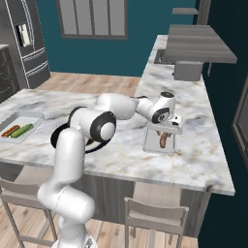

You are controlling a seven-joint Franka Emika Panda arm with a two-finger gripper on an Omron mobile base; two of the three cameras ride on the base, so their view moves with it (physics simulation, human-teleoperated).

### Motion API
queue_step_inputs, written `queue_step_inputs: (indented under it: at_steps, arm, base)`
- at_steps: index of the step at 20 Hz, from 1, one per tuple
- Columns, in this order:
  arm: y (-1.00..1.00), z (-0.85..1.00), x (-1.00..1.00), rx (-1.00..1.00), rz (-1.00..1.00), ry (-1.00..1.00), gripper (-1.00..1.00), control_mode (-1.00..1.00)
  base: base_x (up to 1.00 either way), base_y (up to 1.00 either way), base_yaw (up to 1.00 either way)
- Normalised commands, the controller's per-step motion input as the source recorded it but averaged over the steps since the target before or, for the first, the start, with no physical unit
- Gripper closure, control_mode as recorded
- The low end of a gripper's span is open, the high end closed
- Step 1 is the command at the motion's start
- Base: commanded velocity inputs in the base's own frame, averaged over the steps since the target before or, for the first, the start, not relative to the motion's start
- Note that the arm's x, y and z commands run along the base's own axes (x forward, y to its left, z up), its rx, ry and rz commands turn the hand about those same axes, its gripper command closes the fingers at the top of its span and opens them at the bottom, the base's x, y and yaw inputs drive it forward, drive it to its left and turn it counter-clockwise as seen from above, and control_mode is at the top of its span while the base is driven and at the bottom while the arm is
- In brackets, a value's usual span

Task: Place one cooked food and one vegetable from the large plate to each tupperware container.

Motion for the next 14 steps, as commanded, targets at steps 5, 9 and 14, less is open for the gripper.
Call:
queue_step_inputs:
  at_steps: [5,9,14]
  arm:
    - [0.0,0.0,0.0,0.0,0.0,0.0,-1.0,-1.0]
    - [0.33,0.13,-0.26,-0.03,0.0,0.0,-1.0,-1.0]
    - [0.97,0.69,-0.65,0.0,0.0,-0.01,-1.0,-1.0]
  base:
    - [0.0,0.0,0.0]
    - [0.0,0.0,0.0]
    - [0.0,0.0,0.0]
